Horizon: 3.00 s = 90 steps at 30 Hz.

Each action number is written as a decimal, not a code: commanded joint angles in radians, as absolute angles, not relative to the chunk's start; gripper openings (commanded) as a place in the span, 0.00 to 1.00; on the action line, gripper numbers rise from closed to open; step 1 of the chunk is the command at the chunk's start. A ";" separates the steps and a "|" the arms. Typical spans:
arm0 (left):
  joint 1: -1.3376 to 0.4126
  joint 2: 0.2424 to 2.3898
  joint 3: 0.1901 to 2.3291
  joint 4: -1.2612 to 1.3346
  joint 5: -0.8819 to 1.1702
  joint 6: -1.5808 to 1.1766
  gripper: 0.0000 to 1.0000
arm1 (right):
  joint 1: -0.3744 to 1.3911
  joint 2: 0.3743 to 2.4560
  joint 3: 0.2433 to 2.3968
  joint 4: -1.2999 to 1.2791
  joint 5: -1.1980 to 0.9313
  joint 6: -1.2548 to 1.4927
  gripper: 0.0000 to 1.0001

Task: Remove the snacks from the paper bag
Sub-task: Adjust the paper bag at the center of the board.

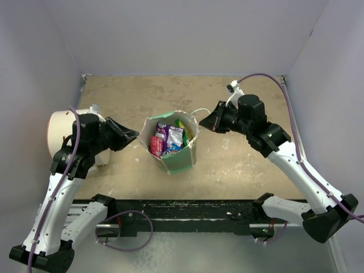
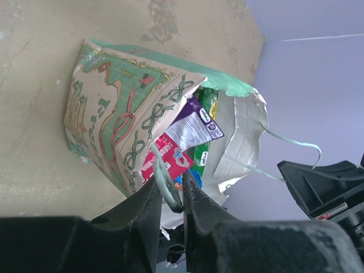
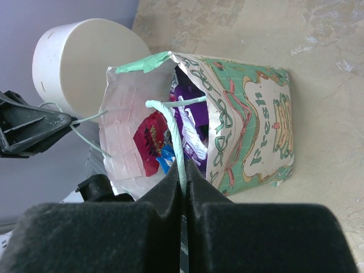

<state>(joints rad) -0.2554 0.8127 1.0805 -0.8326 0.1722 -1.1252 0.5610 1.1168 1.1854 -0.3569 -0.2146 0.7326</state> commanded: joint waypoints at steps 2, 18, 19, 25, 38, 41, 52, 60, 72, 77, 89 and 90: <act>-0.253 0.776 1.020 -0.709 0.253 -1.145 0.28 | 0.558 1.094 1.238 -0.314 -0.210 0.719 0.00; -0.253 0.782 0.976 -0.525 0.400 -1.190 0.39 | 0.558 1.094 1.250 -0.328 -0.207 0.717 0.00; -0.252 0.777 0.971 -0.525 0.409 -1.191 0.41 | 0.558 1.094 1.250 -0.327 -0.204 0.716 0.00; -0.253 0.786 0.925 -0.442 0.452 -1.190 0.50 | 0.558 1.101 1.250 -0.321 -0.211 0.716 0.00; -0.253 0.917 0.984 -0.309 0.622 -1.102 0.57 | 0.558 1.106 1.248 -0.318 -0.207 0.713 0.00; -0.254 0.949 1.027 -0.323 0.654 -1.041 0.57 | 0.558 1.107 1.248 -0.314 -0.209 0.713 0.00; -0.255 1.012 1.051 -0.298 0.788 -0.926 0.53 | 0.558 1.114 1.261 -0.316 -0.208 0.707 0.00; -0.256 1.056 1.065 -0.218 0.795 -0.926 0.43 | 0.558 1.112 1.258 -0.318 -0.209 0.703 0.00; -0.255 1.063 1.337 -0.506 0.442 -0.778 0.00 | 0.558 1.142 1.306 -0.332 -0.224 0.650 0.00; -0.252 1.090 1.441 -0.561 0.261 -0.737 0.00 | 0.559 1.212 1.366 -0.302 -0.295 0.593 0.00; -0.200 1.250 1.777 -0.718 -0.007 -0.549 0.00 | 0.649 1.417 1.507 -0.178 -0.491 0.519 0.00; -0.193 1.255 1.777 -0.714 0.001 -0.549 0.00 | 0.657 1.428 1.518 -0.188 -0.492 0.509 0.00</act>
<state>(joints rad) -0.2276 1.2751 1.6676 -0.8185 0.0788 -0.6037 0.6147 1.4151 1.4242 -0.2821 -0.4149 0.5640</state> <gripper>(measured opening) 0.009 0.008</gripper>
